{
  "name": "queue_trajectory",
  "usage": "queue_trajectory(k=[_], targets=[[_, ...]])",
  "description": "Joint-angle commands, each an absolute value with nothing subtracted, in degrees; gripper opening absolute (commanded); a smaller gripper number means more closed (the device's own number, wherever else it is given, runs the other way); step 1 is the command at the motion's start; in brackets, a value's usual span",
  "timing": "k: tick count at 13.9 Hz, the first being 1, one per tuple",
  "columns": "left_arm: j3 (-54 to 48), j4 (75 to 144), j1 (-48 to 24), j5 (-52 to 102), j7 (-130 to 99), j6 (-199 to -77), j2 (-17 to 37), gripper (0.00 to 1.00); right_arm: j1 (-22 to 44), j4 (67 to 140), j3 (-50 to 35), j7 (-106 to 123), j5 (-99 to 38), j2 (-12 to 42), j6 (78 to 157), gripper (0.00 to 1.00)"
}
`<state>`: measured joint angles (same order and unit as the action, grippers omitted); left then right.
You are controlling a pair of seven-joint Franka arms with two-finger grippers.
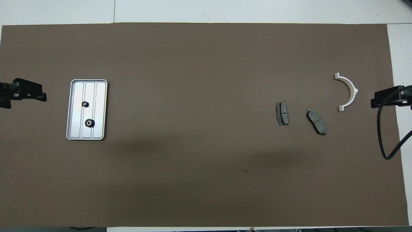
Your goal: Place bearing gear from tray to pile
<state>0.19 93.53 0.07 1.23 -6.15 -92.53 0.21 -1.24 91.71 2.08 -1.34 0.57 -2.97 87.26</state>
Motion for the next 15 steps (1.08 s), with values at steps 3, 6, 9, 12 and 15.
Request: queue_trajectory(k=[3, 6, 9, 12, 15], targets=[[0.35, 101.76, -0.27, 1.05, -5.1, -98.77, -0.18, 1.0, -2.2, 92.9, 1.67, -0.35, 0.53, -3.52, 88.07, 1.0], [0.44, 112.55, 0.44, 0.97, -1.61, -109.21, -0.79, 1.0, -2.2, 92.9, 1.67, -0.35, 0.53, -3.52, 88.68, 1.0], [0.35, 116.19, 0.79, 0.97, -0.88, -115.38, 0.78, 1.0, -2.2, 92.9, 1.67, -0.26, 0.53, -3.43, 89.47, 1.0], [0.35, 121.54, 0.01, 0.97, -2.45, -119.52, 0.79, 1.0, -2.72, 92.9, 1.67, -0.09, 0.53, -3.25, 89.47, 1.0], [0.35, 123.57, 0.0, 0.97, -2.02, -124.44, 3.42, 0.92, -2.72, 93.08, 1.67, 0.09, 0.53, -3.25, 89.47, 1.0]])
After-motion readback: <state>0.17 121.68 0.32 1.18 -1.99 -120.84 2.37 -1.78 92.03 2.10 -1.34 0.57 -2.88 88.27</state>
